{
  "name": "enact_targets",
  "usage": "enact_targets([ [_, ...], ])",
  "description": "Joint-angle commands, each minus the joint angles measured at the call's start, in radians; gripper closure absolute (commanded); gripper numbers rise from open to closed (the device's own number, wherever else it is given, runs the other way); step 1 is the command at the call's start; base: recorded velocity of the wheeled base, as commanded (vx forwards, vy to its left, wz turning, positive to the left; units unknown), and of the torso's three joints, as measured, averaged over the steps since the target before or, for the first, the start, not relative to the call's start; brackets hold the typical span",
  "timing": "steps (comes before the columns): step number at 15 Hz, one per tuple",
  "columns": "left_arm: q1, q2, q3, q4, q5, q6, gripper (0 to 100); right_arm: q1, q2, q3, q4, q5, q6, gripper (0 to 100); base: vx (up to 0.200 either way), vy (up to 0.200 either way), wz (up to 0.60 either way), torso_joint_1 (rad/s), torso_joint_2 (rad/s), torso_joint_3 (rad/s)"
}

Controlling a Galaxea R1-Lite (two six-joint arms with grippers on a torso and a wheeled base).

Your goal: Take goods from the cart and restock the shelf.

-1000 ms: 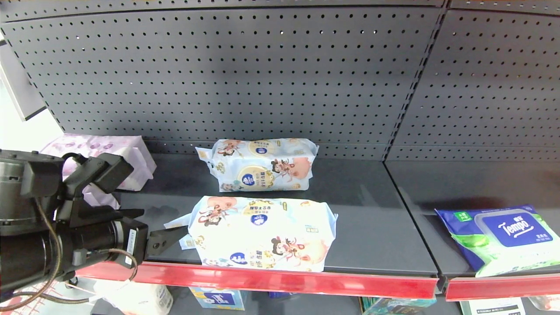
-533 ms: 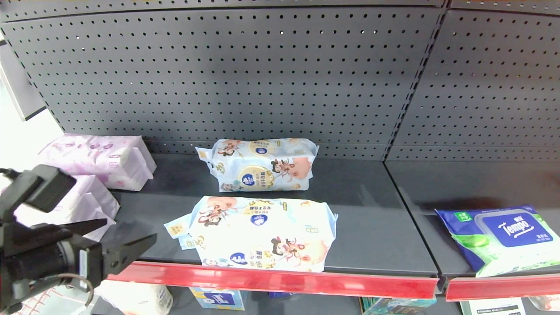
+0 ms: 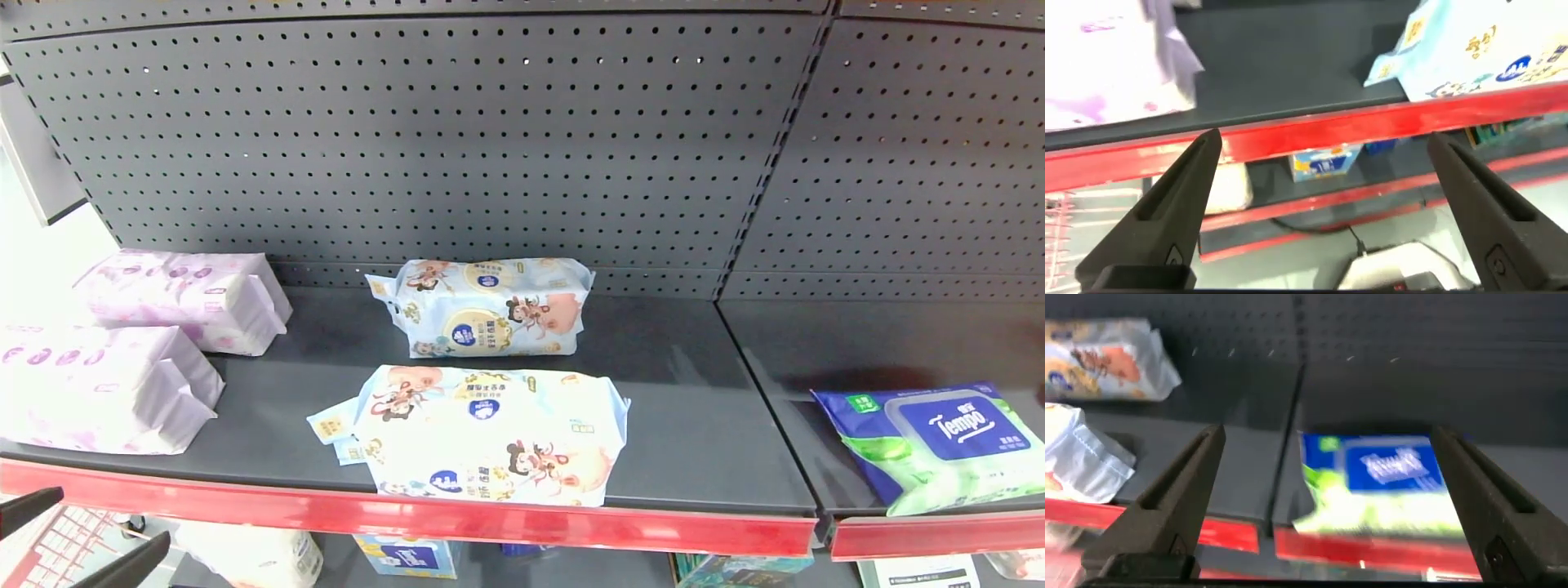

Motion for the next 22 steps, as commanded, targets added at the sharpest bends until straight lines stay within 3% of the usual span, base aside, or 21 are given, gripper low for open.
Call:
enact_targets([
  [1, 0.002, -0.126, 0.022, 0.029, 0.017, 0.0, 0, 0.22, 0.409, -0.103, -0.025, 0.113, -0.018, 0, 0.0, 0.0, 0.0, 0.0, 0.0, 0.0],
  [2, 0.002, -0.129, 0.022, 0.03, 0.017, 0.001, 0, 0.221, 0.413, -0.103, -0.025, 0.118, -0.018, 0, 0.0, 0.0, 0.0, 0.0, 0.0, 0.0],
  [3, 0.002, -0.202, 0.035, 0.088, 0.018, 0.012, 0, 0.261, 0.528, -0.137, -0.032, 0.155, -0.029, 0, 0.0, 0.0, 0.0, 0.0, 0.0, 0.0],
  [6, 0.002, -0.29, 0.032, 0.173, 0.04, 0.021, 0, 0.367, 0.604, -0.193, -0.026, 0.161, -0.024, 0, 0.0, 0.0, 0.0, 0.0, 0.0, 0.0],
  [10, 0.002, -0.285, 0.014, 0.185, 0.06, 0.021, 0, 0.461, 0.686, -0.21, -0.019, 0.15, -0.021, 0, 0.0, 0.0, 0.0, 0.0, 0.0, 0.0],
  [22, 0.002, -0.277, 0.012, 0.185, 0.061, 0.023, 0, 0.511, 0.821, -0.261, -0.025, 0.126, -0.018, 0, 0.0, 0.0, 0.0, 0.0, 0.0, 0.0],
])
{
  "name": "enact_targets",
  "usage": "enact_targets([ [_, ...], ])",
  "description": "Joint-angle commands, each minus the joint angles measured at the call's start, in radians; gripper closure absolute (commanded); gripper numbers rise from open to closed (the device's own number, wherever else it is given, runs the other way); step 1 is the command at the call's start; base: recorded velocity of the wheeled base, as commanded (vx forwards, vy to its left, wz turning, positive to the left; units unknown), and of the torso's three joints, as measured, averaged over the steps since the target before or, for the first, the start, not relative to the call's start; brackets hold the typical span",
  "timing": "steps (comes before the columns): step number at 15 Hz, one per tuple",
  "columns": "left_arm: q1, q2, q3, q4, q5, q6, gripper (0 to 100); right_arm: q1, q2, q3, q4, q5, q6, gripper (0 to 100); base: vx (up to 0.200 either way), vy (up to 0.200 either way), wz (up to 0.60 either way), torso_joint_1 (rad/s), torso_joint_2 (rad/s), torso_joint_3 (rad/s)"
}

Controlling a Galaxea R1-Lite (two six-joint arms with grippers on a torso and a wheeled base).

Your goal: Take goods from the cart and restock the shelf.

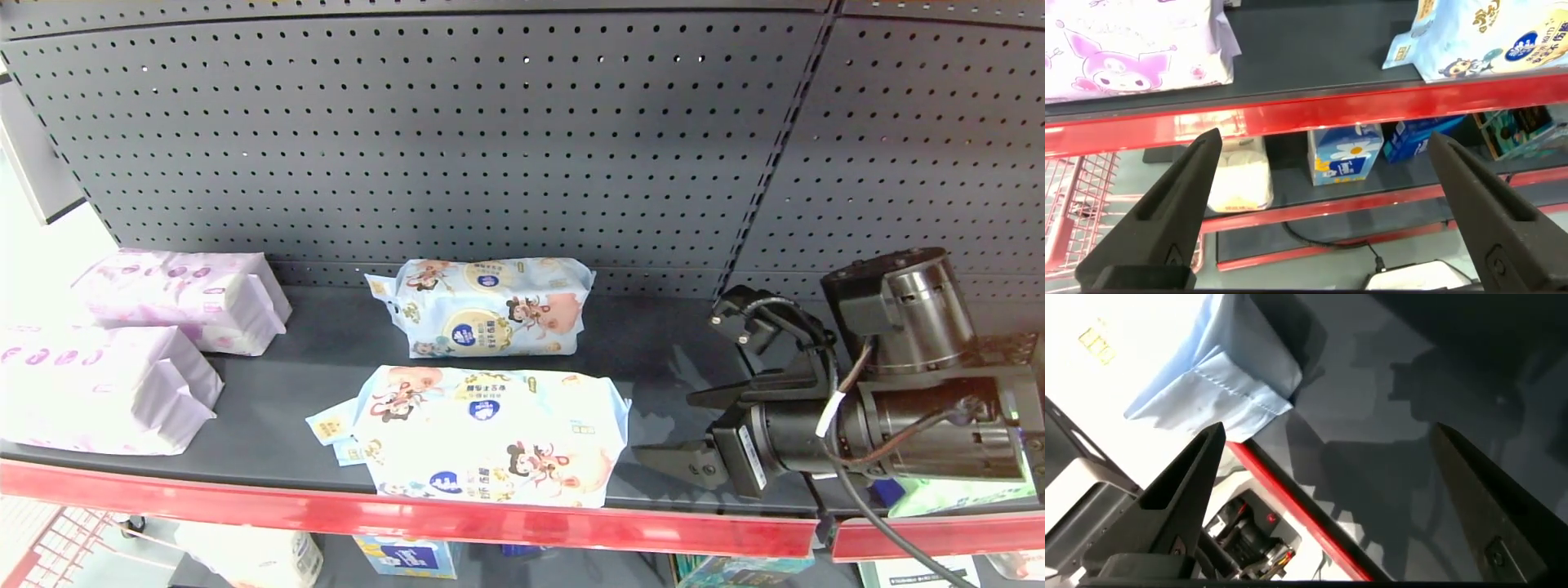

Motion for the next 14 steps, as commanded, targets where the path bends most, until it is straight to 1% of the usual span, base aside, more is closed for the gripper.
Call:
enact_targets([
  [1, 0.0, 0.003, -0.001, -0.002, 0.0, 0.0, 0, 0.018, 0.005, 0.006, 0.002, 0.0, 0.0, 0, 0.0, 0.0, 0.0, 0.0, 0.0, 0.0],
  [14, 0.0, 0.003, -0.002, -0.002, 0.005, 0.0, 0, 0.003, 0.087, -0.068, -0.002, -0.001, 0.001, 0, 0.0, 0.0, 0.0, 0.0, 0.0, 0.0],
])
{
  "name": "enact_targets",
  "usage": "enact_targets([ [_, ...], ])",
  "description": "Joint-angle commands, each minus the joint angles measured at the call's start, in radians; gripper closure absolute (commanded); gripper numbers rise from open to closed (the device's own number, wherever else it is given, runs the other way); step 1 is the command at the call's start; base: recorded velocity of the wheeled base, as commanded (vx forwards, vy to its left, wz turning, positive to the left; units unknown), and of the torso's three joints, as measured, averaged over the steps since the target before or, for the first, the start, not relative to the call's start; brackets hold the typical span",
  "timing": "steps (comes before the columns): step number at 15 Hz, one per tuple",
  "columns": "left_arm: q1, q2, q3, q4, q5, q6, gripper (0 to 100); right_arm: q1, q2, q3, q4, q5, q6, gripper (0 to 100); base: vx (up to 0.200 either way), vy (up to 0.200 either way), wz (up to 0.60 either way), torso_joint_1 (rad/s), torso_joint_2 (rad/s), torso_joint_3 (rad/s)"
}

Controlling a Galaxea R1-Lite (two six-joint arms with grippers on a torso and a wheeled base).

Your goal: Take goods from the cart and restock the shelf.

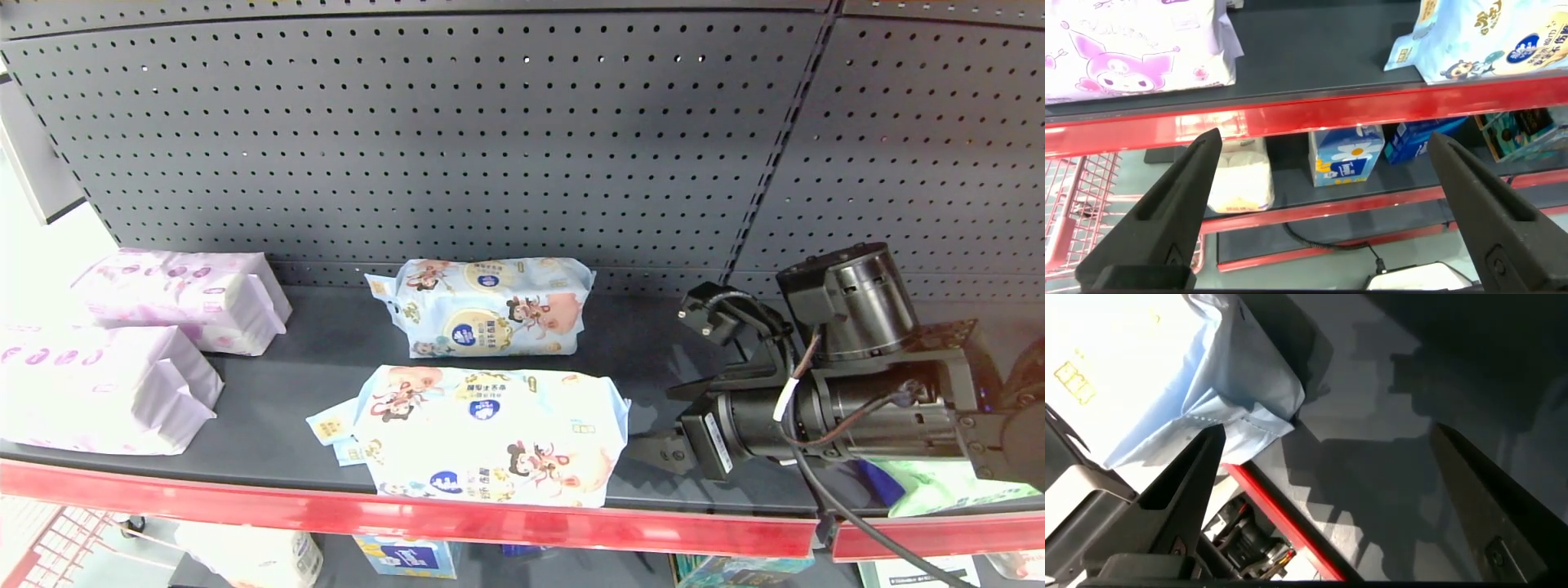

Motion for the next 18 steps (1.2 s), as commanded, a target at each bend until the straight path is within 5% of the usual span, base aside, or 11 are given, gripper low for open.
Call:
enact_targets([
  [1, 0.0, 0.003, 0.0, 0.0, 0.0, 0.0, 0, -0.002, 0.011, -0.011, -0.001, -0.001, 0.0, 0, 0.0, 0.0, 0.0, 0.0, 0.0, 0.0],
  [18, 0.0, 0.003, 0.002, 0.0, 0.0, 0.0, 0, -0.008, 0.036, -0.031, 0.003, -0.001, 0.0, 0, 0.0, 0.0, 0.0, 0.0, 0.0, 0.0],
])
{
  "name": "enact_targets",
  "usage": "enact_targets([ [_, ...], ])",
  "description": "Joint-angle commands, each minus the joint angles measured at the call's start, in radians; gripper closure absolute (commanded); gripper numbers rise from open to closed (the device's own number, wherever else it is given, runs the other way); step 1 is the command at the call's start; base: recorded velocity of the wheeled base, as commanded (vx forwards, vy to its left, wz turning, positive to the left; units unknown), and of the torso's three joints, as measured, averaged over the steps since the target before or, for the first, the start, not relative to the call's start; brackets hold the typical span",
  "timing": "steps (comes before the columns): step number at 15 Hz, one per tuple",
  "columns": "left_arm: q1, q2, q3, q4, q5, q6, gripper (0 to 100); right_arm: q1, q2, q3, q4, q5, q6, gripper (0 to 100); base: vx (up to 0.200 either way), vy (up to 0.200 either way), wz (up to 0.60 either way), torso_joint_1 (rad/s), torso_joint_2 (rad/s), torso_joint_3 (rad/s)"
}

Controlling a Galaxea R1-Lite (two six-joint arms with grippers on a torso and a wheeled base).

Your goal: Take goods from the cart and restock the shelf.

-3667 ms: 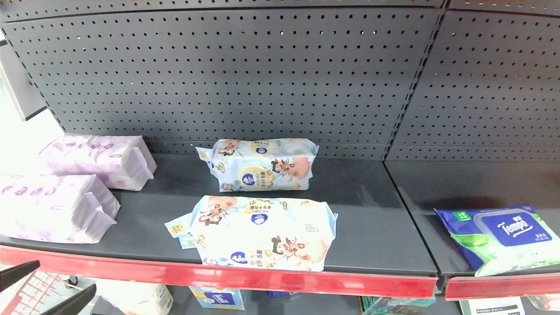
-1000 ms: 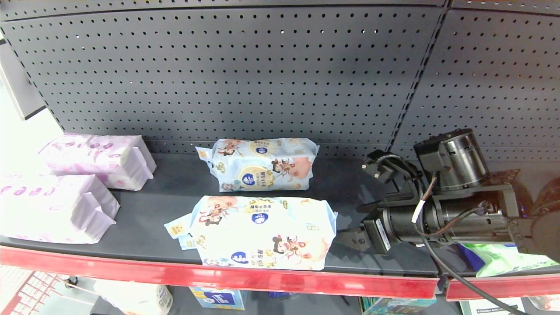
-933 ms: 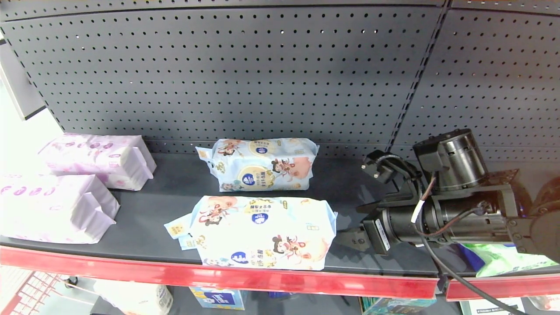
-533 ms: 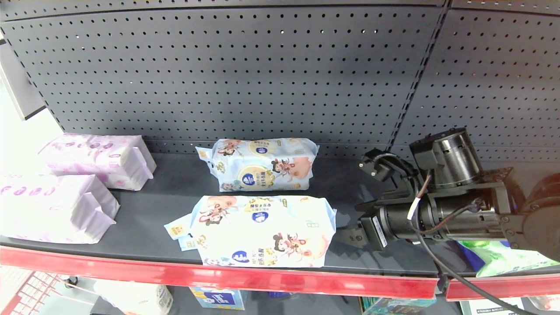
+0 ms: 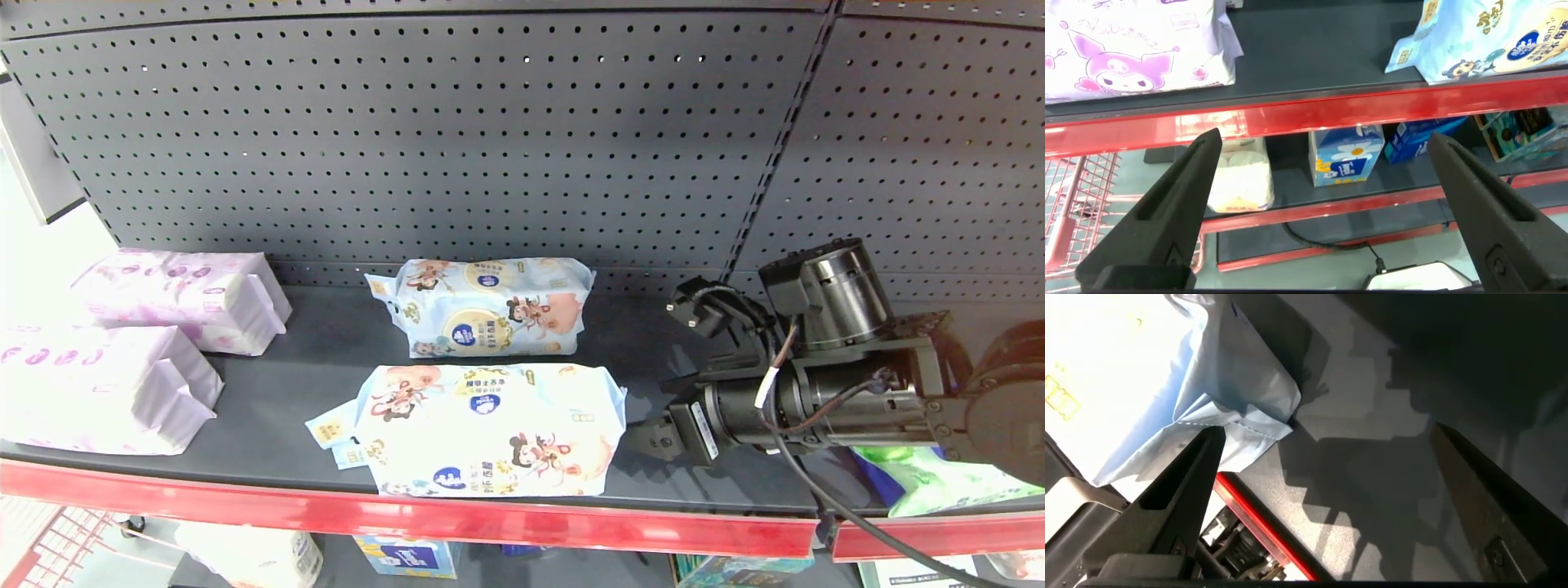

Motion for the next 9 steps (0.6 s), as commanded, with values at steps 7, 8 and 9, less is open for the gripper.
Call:
enact_targets([
  [7, 0.0, 0.002, 0.001, 0.0, 0.001, 0.0, 0, 0.011, -0.01, 0.01, 0.004, 0.002, 0.0, 0, 0.0, 0.0, 0.0, 0.0, 0.0, 0.0],
  [8, 0.0, 0.002, 0.001, 0.0, 0.001, 0.0, 0, 0.011, -0.01, 0.011, 0.005, 0.002, 0.0, 0, 0.0, 0.0, 0.0, 0.0, 0.0, 0.0],
  [9, 0.0, 0.002, 0.001, 0.0, 0.001, 0.0, 0, 0.017, -0.01, 0.011, 0.005, 0.002, 0.001, 0, 0.0, 0.0, 0.0, 0.0, 0.0, 0.0],
])
